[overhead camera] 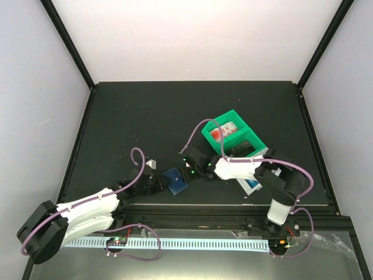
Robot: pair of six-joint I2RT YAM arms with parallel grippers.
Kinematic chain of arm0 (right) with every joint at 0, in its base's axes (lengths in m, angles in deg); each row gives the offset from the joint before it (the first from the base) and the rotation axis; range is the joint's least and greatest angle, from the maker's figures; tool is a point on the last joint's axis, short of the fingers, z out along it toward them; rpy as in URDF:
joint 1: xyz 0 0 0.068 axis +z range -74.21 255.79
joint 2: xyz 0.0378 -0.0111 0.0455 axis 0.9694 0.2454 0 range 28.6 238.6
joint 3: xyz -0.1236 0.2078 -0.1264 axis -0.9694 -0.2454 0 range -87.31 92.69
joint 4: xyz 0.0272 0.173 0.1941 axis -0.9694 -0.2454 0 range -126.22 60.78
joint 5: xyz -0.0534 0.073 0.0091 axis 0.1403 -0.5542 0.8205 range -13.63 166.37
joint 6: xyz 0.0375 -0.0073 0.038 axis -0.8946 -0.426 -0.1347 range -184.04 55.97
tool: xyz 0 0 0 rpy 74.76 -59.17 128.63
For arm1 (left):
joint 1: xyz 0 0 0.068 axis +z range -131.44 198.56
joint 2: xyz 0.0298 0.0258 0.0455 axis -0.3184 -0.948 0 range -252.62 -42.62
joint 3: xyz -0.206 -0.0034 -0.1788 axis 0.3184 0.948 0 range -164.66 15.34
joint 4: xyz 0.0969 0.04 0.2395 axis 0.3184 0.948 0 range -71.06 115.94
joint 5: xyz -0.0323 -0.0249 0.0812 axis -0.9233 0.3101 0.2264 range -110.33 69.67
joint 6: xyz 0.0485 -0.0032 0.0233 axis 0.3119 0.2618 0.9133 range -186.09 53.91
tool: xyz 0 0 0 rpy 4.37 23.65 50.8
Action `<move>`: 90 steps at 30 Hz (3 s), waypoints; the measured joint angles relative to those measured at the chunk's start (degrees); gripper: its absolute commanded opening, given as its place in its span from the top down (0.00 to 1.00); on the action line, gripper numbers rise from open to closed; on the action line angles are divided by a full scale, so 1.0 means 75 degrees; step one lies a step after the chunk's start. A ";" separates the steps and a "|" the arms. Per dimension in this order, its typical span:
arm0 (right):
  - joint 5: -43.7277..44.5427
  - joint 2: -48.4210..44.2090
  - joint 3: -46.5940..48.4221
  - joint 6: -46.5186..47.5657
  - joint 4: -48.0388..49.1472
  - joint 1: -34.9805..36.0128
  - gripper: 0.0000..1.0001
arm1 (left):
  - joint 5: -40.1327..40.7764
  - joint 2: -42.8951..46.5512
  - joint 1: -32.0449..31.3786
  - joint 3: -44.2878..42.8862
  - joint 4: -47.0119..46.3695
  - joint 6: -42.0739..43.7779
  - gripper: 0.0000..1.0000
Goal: Put the credit cards into the card holder
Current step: Open the card holder at the center of the board.
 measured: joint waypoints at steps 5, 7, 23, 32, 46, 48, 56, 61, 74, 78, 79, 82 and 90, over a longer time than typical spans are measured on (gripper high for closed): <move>0.0230 -0.0595 0.0093 0.0029 -0.0691 0.0009 0.99 | 0.0041 0.0000 0.0000 -0.0221 0.0353 0.0163 0.36; 0.0379 -0.0839 0.0379 0.0006 -0.1209 0.0009 0.99 | 0.0035 0.0029 0.0000 -0.0344 0.0420 0.0230 0.30; 0.0321 -0.1376 0.0898 -0.0111 -0.2311 0.0000 0.99 | 0.0020 0.0764 0.0055 -0.0455 0.0201 0.0353 0.19; 0.0032 -0.1419 0.0898 -0.0079 -0.2299 -0.0006 0.99 | 0.0029 0.0443 0.0096 -0.0455 0.0154 0.0353 0.21; -0.0064 -0.1419 0.0898 -0.0047 -0.2288 -0.0006 0.99 | 0.0020 -0.0746 0.0152 -0.0819 0.0612 0.0481 0.11; -0.0067 -0.1419 0.0898 -0.0047 -0.2282 -0.0006 0.99 | -0.0012 -0.0819 0.0154 -0.0860 0.0597 0.0510 0.09; -0.0087 -0.1419 0.0898 -0.0047 -0.2261 -0.0006 0.99 | -0.0122 -0.0717 0.0163 -0.0889 0.0455 0.0551 0.03; -0.0085 -0.1419 0.0898 -0.0050 -0.2253 -0.0006 0.99 | -0.0111 -0.0790 0.0195 -0.0901 0.0455 0.0545 0.13; 0.0883 -0.1355 0.0895 -0.0143 -0.2451 -0.0006 0.72 | 0.0119 -0.0985 0.0204 -0.0991 0.0979 0.0662 0.46; 0.1626 -0.1335 0.1026 -0.0306 -0.3057 -0.0006 0.54 | 0.0204 -0.0982 0.0204 -0.1093 0.1259 0.0938 0.57; 0.1740 -0.1358 0.1078 -0.0323 -0.3147 -0.0006 0.52 | 0.0221 -0.0982 0.0204 -0.1113 0.1297 0.1014 0.58; 0.1865 -0.1580 0.1207 -0.0289 -0.3244 -0.0006 0.52 | 0.0251 -0.0982 0.0204 -0.1224 0.1445 0.1276 0.62; 0.1142 -0.2119 0.1498 0.0344 -0.2780 0.0154 0.70 | 0.0187 -0.0930 0.0204 -0.1390 0.1422 0.1760 0.65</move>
